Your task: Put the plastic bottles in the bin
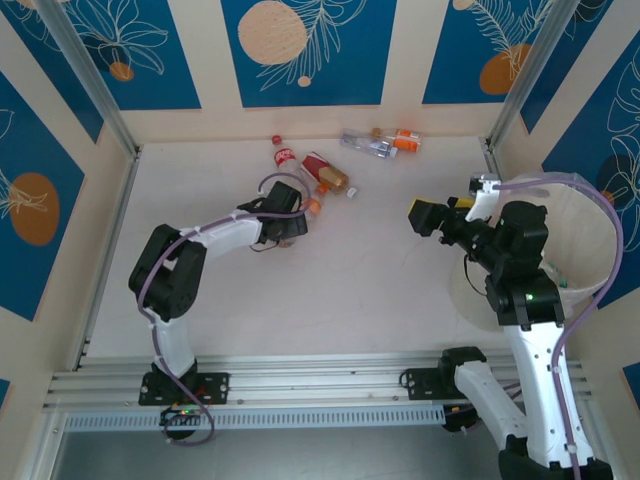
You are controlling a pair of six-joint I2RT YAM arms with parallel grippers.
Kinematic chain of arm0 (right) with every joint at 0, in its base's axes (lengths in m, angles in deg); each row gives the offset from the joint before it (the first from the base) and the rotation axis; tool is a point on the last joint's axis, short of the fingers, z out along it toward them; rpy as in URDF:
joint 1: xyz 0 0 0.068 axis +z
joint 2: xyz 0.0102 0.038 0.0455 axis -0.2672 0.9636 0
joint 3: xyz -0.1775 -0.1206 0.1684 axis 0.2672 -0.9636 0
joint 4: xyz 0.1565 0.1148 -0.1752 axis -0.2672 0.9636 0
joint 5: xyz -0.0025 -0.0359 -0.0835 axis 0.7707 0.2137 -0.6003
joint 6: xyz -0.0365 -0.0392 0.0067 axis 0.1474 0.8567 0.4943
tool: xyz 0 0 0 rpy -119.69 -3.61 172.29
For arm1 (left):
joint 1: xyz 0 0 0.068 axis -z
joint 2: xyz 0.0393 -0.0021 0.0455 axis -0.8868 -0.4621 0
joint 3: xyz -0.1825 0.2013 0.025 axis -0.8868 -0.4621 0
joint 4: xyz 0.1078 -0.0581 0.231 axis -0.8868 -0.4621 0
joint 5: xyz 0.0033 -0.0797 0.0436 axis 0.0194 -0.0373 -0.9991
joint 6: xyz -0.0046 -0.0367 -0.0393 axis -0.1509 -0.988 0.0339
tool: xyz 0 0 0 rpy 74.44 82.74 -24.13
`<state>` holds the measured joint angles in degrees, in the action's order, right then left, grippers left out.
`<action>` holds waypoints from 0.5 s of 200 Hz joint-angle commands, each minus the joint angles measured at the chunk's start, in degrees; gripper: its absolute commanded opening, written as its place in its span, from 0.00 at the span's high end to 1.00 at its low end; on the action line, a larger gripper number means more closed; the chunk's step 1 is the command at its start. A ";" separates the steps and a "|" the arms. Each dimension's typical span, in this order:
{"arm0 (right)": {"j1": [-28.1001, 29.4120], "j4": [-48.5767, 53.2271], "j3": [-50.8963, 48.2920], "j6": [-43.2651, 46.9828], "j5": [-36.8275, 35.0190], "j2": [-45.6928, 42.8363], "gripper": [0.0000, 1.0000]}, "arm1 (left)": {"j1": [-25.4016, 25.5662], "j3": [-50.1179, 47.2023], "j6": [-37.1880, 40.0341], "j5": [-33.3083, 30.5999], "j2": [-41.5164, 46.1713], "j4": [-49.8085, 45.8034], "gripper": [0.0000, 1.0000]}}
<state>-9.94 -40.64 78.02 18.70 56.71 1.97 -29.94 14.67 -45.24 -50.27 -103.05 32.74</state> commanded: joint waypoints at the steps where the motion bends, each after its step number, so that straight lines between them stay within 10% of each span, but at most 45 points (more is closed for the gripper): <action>1: 1.58 0.58 2.35 2.89 -4.93 0.48 0.01 | 0.13 -0.98 2.29 0.43 -1.78 2.00 0.14; 61: 3.38 0.34 2.68 3.62 -9.54 1.68 0.01 | 0.00 -8.68 3.42 1.68 1.07 9.40 0.16; 100: 3.90 -0.30 2.19 3.09 -9.34 1.98 0.01 | -0.27 -12.52 4.99 3.27 4.32 12.67 0.36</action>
<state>-6.75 -40.20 78.88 21.21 48.56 3.76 -29.99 4.49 -41.91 -48.85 -101.85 42.46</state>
